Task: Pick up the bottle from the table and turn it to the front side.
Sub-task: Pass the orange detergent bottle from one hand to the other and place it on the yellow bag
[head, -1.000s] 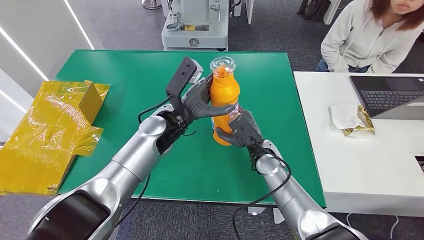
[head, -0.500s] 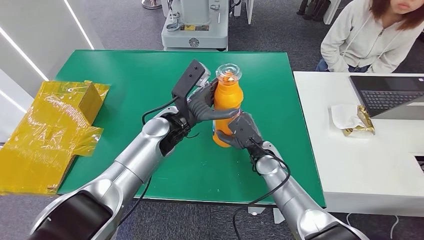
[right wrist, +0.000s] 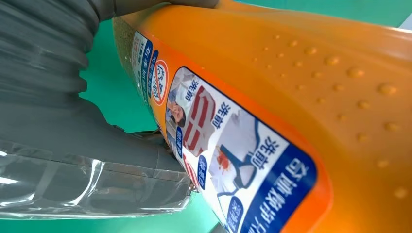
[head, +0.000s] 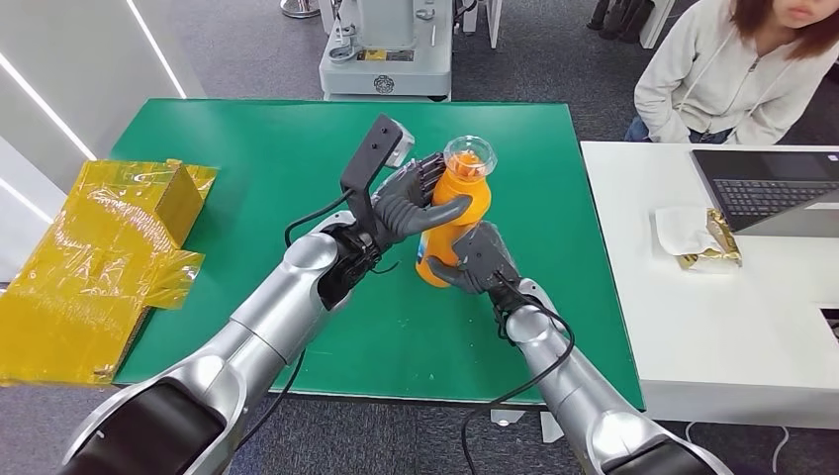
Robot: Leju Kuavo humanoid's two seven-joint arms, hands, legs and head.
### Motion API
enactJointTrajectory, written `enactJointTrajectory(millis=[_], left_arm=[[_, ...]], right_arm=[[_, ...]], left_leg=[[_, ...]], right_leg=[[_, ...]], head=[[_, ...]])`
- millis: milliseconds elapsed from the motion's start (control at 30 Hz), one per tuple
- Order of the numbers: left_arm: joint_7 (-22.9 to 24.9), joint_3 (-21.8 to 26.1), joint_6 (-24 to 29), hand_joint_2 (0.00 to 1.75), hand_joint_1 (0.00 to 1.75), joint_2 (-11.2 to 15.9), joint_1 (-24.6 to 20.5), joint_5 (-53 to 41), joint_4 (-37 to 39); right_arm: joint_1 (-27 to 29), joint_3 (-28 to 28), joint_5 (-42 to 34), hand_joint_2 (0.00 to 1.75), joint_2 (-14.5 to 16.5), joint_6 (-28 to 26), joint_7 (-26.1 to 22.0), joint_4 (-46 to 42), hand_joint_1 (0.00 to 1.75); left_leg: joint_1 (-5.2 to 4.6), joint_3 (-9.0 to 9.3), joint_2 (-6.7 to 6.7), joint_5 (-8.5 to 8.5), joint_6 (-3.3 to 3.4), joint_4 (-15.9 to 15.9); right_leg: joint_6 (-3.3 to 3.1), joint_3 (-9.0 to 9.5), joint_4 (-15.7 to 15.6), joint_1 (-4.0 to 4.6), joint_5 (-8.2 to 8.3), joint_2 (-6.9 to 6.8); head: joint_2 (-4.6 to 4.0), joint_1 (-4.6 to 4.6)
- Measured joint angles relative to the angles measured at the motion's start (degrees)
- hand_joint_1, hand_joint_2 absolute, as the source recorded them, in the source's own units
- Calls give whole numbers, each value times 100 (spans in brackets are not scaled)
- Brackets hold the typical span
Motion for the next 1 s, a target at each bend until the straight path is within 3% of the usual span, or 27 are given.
enactJointTrajectory(millis=[200,467,500,633,767,1000], left_arm=[[0,-1,4,175,147,0,1,0,-3],[-116,-55,92,175,145,-61,43,-16,-12],[-117,-62,95,175,151,-63,45,-17,-12],[-232,-76,115,175,175,-69,62,-65,-16],[-620,-96,294,175,175,-75,151,-221,-139],[-759,-95,470,175,175,-1,221,-258,-304]], right_arm=[[-2,0,-12,175,0,1,-7,2,175],[0,-39,-98,175,-7,-25,-25,62,175],[0,-43,-98,175,-8,-25,-27,71,175],[6,-69,-118,175,-9,-85,-43,93,0],[77,-182,-198,175,-20,-204,-184,-1,0],[300,-345,-201,175,-54,-203,-235,-356,0]], left_leg=[[0,0,0,0,0,0],[0,0,1,0,0,1],[0,0,1,0,0,1],[0,1,1,0,0,1],[0,1,2,0,0,1],[0,0,2,0,0,0]], right_leg=[[0,0,0,0,0,0],[0,-1,-1,0,0,1],[0,-1,-1,0,0,1],[0,-2,-1,0,0,1],[0,-2,-1,0,0,2],[0,-2,-1,0,0,2]], head=[[0,-1],[0,1],[0,1],[0,-1],[0,1],[0,1]])
